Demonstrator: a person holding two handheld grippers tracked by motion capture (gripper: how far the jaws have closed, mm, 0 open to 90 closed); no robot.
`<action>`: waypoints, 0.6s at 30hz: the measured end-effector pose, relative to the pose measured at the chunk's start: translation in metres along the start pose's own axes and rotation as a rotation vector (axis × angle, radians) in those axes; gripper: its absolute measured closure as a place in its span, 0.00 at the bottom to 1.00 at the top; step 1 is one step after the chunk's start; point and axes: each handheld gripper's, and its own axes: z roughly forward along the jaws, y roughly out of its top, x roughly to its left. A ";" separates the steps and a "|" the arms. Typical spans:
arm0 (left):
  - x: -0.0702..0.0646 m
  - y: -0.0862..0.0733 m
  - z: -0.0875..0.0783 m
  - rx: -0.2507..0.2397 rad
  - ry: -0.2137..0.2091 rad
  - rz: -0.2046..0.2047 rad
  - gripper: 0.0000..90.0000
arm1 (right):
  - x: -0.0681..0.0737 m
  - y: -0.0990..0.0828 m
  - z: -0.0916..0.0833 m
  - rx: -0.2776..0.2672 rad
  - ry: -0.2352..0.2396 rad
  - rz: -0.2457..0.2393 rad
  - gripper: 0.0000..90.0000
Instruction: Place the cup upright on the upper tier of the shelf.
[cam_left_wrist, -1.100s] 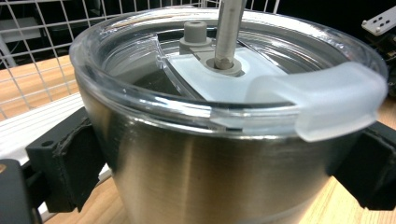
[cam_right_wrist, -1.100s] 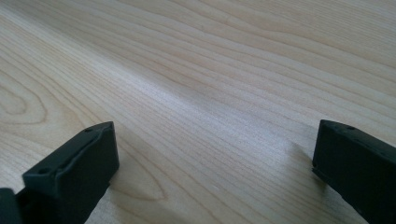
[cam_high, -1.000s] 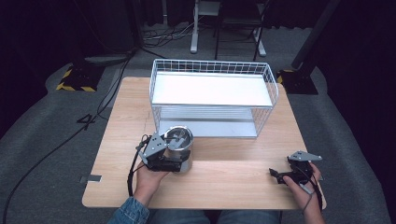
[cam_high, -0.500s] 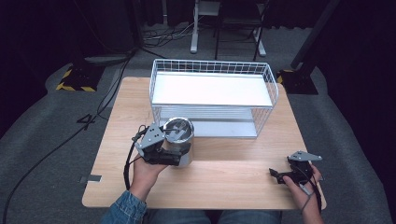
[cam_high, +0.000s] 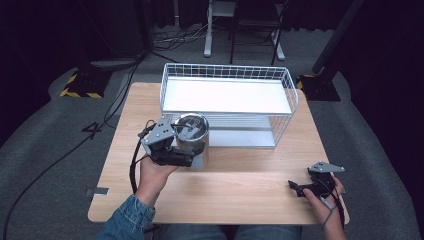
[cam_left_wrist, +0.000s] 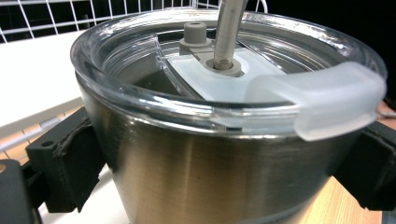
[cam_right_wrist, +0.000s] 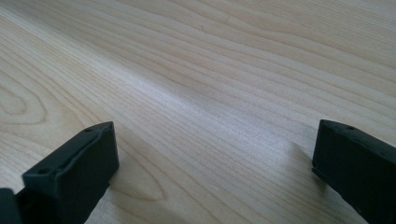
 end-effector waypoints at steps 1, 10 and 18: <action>0.001 0.004 0.000 0.003 -0.002 -0.001 0.04 | 0.000 0.000 0.000 0.000 0.000 0.000 0.01; 0.003 0.026 0.001 0.005 -0.007 0.006 0.04 | 0.000 0.000 0.000 0.000 0.000 0.000 0.01; 0.006 0.046 0.007 0.002 -0.020 0.001 0.04 | 0.000 0.000 0.000 0.000 0.000 0.000 0.01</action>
